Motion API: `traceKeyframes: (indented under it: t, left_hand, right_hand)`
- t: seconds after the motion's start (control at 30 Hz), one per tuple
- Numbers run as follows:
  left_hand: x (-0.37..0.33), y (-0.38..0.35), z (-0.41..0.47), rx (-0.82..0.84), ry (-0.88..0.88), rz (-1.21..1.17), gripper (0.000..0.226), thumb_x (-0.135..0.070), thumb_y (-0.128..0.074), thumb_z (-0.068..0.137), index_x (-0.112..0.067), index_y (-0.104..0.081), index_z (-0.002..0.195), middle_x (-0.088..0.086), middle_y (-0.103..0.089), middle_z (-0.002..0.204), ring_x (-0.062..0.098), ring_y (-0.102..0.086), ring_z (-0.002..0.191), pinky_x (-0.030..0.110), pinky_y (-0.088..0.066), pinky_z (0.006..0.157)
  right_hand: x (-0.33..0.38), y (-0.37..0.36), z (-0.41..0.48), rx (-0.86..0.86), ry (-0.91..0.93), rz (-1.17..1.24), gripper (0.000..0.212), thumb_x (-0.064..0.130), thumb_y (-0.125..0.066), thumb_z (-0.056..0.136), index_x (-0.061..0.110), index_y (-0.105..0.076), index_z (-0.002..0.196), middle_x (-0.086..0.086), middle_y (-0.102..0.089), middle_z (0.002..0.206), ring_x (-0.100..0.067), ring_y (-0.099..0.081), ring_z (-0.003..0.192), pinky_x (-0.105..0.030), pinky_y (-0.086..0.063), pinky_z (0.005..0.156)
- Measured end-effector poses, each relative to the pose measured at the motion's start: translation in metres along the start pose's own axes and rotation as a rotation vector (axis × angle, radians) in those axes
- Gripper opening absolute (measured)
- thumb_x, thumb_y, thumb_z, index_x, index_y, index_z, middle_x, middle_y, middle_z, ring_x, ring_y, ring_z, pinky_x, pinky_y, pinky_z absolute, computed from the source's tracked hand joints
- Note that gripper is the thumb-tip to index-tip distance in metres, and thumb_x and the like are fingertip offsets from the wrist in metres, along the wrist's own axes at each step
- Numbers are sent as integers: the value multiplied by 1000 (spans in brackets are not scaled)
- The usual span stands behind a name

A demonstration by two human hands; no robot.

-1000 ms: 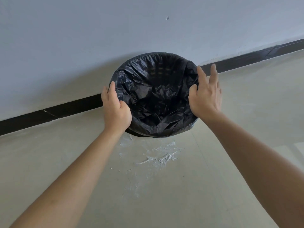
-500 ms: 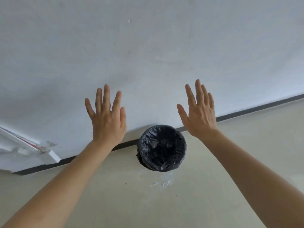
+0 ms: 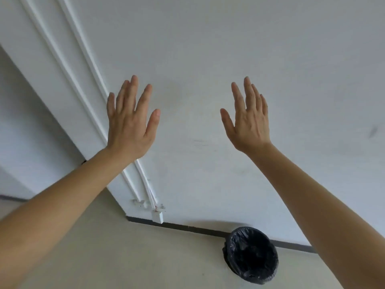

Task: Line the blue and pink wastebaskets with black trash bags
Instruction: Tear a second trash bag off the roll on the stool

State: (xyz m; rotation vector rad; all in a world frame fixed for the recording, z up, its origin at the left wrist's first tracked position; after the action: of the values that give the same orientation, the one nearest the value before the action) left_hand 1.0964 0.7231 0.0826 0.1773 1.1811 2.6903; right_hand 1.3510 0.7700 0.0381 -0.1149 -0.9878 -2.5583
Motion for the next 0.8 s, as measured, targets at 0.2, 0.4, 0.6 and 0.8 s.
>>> traceKeyframes:
  t: [0.2,0.4,0.6,0.8]
  left_hand:
    - [91,84,-132,53,281,239,59,-47,-28,100,-16,-26,151,16,-13,161,32,-14,147,60,-14,115]
    - [216,212,-264,28,573,448,62,-50,-22,100,-17,-23,152,12,-7,163,28,-6,149,57,-12,117]
    - [328,335,-372,-12,746,689,60,-45,-29,99,-14,-28,150,15,-13,161,32,-11,148,56,-14,117]
    - [423,375,-438,-8,881,771,60,-45,-32,99,-14,-28,150,17,-18,160,33,-15,147,57,-18,115]
  right_hand:
    - [162,-51,-13,164,263,264,65,48,-34,102,14,-17,154,-18,-15,161,-36,-20,146,-53,-22,116]
    - [414,-67,-38,229,549,503,63,49,-34,101,17,-20,154,-15,-20,160,-34,-25,144,-49,-24,117]
    - [638,-76,-75,264,703,683,62,49,-34,101,18,-21,153,-15,-22,159,-33,-29,142,-47,-25,115]
    - [785,-108,-113,316,829,822,63,46,-41,100,18,-23,153,-16,-22,159,-34,-31,140,-50,-30,113]
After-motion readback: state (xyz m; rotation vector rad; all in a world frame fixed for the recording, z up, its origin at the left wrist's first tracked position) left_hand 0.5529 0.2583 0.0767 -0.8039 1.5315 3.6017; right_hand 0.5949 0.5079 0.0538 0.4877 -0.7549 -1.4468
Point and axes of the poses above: each hand's wrist, its own z-axis towards the middle knuckle, its own y-axis out of the back of the hand, x = y × z, the point moved 10 cm from there along z, towards the middle knuckle
